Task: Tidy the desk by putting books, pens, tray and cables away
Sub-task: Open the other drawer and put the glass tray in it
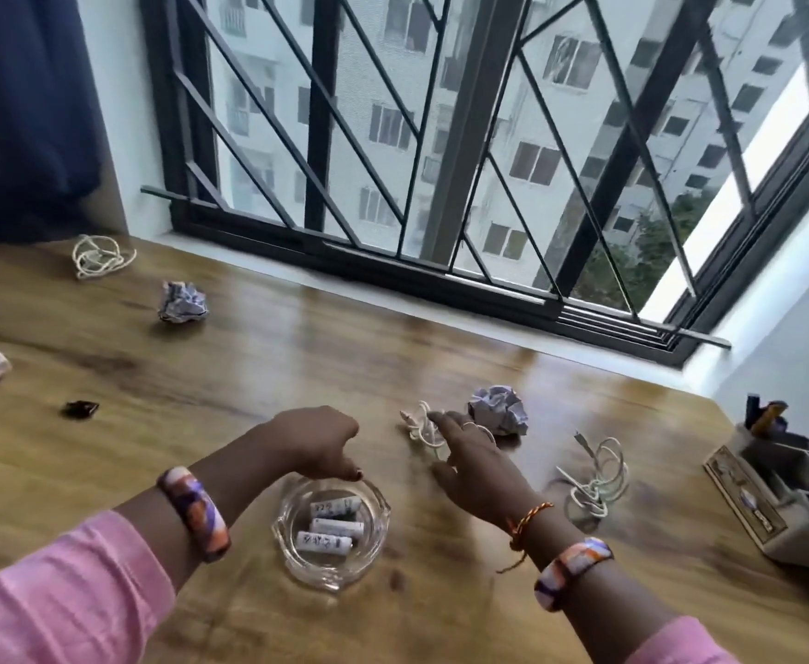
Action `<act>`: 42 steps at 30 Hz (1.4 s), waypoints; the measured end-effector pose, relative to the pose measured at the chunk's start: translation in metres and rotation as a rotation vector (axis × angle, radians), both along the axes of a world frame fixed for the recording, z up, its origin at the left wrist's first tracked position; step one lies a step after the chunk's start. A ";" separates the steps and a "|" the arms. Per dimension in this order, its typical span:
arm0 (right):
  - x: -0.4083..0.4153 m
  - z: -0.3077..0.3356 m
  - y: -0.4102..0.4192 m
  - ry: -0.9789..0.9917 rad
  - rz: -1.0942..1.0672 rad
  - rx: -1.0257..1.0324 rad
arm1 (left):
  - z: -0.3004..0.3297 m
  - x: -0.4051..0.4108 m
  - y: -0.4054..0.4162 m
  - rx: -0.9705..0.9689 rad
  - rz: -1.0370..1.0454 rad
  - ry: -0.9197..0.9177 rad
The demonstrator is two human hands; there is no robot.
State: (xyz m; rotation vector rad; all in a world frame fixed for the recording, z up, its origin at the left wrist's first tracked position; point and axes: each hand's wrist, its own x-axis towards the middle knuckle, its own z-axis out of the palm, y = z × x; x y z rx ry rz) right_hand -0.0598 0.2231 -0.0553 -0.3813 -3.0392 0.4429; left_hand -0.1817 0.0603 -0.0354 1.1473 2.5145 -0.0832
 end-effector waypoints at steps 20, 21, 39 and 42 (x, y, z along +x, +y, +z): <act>0.033 -0.018 -0.117 -0.028 0.431 -0.057 | -0.024 0.100 -0.144 0.591 1.004 -0.460; 0.040 -0.018 -0.123 -0.029 0.461 -0.070 | -0.026 0.106 -0.148 0.666 1.058 -0.472; 0.132 -0.018 -0.303 -0.296 0.434 -0.663 | -0.022 0.299 -0.304 0.872 1.329 -0.365; 0.130 -0.010 -0.350 -0.270 0.507 -0.524 | -0.016 0.318 -0.342 0.961 1.388 -0.340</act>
